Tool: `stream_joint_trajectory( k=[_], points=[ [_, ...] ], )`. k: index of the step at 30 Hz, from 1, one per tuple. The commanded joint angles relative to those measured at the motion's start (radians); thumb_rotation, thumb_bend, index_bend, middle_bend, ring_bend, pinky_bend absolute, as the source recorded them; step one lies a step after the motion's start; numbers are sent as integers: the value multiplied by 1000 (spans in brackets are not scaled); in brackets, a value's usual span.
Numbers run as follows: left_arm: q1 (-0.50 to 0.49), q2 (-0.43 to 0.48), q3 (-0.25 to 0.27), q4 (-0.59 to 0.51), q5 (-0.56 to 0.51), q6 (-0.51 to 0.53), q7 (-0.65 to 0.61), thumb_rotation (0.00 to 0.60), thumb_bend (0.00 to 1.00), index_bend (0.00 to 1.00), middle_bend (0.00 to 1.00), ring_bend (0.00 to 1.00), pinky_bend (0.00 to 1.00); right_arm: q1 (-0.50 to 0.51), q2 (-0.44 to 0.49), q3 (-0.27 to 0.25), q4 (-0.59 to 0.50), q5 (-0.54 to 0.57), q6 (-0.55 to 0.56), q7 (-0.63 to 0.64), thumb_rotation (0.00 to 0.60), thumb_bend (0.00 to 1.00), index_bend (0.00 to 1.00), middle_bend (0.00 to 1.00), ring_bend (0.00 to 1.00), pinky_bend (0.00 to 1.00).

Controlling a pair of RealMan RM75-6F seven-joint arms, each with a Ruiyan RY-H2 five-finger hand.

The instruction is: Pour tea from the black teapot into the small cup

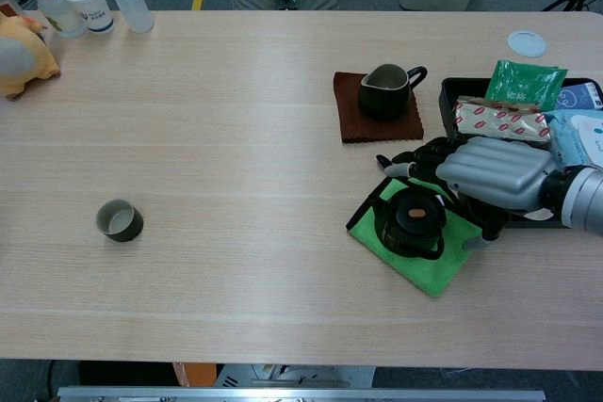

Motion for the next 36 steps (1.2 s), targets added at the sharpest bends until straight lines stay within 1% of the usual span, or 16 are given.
stream_joint_trajectory(
  k=[1, 11, 26, 32, 36],
  points=[
    [2, 2, 0, 1, -3, 1, -2, 600, 278, 226, 275, 284, 205, -1, -23, 13, 20, 35, -2, -31, 600, 0, 0, 0, 0, 0],
    [2, 1, 1, 3, -5, -1, -4, 600, 278, 226, 275, 284, 206, 6, -110, 52, 86, 131, 5, -97, 600, 0, 0, 0, 0, 0],
    [1, 10, -2, -2, -6, 3, -6, 600, 278, 226, 274, 284, 206, 26, -220, 102, 184, 204, 36, -146, 600, 0, 0, 0, 0, 0],
    [2, 13, -2, -4, -7, 3, -6, 600, 278, 226, 275, 284, 205, 45, -251, 123, 223, 246, 25, -152, 600, 0, 0, 0, 0, 0],
    [6, 17, -1, -6, -6, 9, -11, 600, 278, 226, 274, 284, 206, 53, -233, 119, 213, 266, 12, -159, 600, 0, 0, 0, 0, 0]
  ],
)
